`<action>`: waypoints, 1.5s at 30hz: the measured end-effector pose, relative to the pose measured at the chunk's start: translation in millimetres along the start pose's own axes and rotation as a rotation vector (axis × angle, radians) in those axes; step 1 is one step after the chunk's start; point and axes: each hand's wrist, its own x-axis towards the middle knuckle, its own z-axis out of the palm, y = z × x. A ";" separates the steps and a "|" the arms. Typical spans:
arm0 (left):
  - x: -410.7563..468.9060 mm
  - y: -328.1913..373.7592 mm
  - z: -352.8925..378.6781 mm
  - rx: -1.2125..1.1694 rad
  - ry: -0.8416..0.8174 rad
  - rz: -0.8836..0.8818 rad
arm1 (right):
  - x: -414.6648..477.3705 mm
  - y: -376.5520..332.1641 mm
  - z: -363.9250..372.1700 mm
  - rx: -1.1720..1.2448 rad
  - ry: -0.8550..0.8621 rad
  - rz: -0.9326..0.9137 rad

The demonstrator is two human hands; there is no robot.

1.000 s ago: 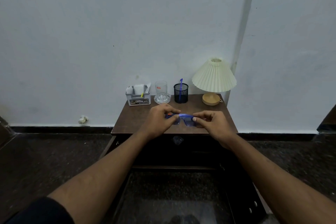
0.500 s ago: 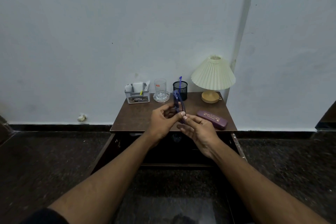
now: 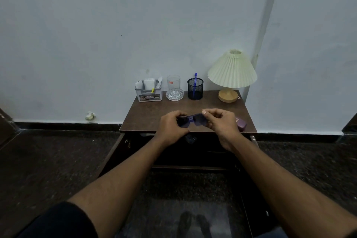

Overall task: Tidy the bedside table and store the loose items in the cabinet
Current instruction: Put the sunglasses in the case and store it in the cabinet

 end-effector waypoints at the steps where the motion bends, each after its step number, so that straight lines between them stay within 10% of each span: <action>1: 1.7 -6.6 3.1 -0.038 0.004 -0.066 | 4.1 3.9 -0.7 0.018 0.004 0.012; 30: 66.8 -92.3 43.5 0.095 -0.022 -0.356 | 112.5 98.7 18.7 -0.810 0.049 -0.007; 45: 82.9 3.3 119.3 0.043 -0.007 -0.093 | 99.9 47.4 -78.7 -1.073 0.036 -0.279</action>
